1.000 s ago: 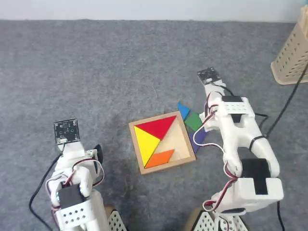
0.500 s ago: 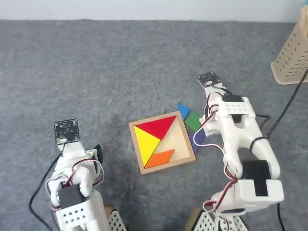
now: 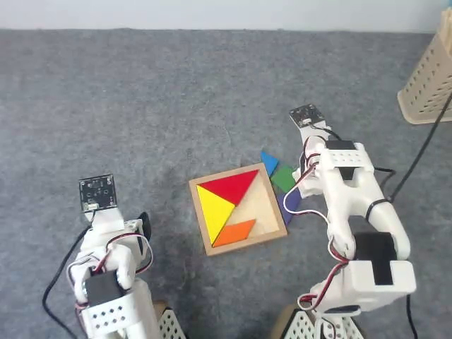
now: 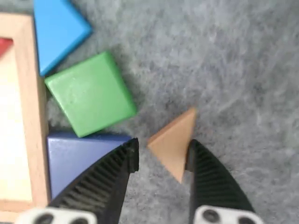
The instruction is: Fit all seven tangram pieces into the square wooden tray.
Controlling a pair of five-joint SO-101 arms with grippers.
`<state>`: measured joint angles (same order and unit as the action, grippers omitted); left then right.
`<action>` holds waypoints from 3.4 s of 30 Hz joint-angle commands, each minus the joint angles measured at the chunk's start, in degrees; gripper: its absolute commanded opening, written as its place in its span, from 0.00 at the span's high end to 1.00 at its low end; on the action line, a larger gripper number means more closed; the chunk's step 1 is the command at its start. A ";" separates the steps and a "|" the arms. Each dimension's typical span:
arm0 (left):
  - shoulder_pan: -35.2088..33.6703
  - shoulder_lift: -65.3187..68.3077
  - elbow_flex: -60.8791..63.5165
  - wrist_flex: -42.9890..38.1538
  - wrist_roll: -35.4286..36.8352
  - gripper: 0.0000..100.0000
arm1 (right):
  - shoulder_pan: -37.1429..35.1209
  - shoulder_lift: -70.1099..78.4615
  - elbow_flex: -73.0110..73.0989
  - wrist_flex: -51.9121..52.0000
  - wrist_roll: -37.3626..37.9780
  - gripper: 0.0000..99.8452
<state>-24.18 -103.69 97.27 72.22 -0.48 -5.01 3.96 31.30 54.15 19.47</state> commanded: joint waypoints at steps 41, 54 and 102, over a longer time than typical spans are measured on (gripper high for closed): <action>0.18 -0.88 -0.75 0.26 -0.26 0.78 | -33.01 -21.14 4.57 3.12 -30.86 0.98; 0.18 -0.88 -0.75 0.26 -0.26 0.78 | -38.20 -9.10 -1.14 3.30 -54.68 0.89; 0.18 -0.88 -0.75 0.26 -0.26 0.78 | -33.19 -30.02 24.44 -8.84 -8.00 0.99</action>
<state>-24.18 -103.69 97.27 72.22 -0.48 -37.19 -30.51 58.99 46.33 11.38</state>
